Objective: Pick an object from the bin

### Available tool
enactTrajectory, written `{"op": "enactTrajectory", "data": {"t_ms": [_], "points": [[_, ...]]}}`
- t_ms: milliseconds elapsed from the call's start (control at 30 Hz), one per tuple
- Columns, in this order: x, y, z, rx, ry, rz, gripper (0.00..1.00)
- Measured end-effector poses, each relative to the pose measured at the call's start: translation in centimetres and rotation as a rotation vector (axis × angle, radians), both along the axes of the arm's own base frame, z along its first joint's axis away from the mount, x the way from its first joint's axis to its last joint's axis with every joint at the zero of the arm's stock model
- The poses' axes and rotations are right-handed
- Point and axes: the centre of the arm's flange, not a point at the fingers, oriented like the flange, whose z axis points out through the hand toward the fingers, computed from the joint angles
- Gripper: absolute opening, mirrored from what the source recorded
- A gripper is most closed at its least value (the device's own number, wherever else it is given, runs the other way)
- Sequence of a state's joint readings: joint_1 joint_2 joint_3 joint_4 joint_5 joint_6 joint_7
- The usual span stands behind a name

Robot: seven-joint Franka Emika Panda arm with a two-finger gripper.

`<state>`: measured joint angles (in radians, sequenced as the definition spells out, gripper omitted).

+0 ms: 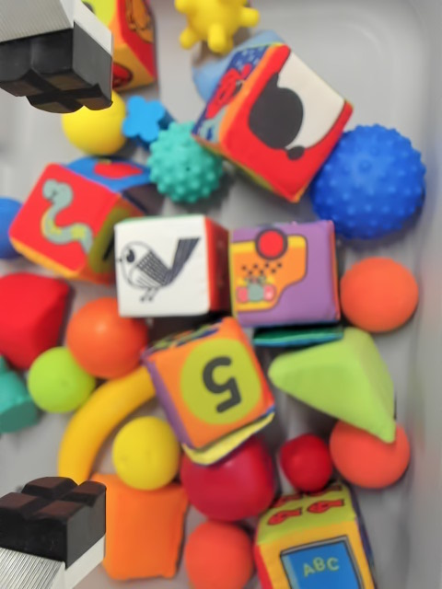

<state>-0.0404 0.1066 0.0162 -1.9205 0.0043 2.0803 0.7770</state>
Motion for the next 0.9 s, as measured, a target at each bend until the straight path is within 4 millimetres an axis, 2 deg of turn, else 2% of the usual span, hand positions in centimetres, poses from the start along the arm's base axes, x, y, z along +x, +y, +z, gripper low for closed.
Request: {"op": "enactTrajectory", "data": {"t_ms": [533,900], "points": [[0.0,0.0,-0.1,0.0,0.001,-0.006,1.0],[0.0,1.2,-0.9,0.004,0.008,-0.039,1.0]]}}
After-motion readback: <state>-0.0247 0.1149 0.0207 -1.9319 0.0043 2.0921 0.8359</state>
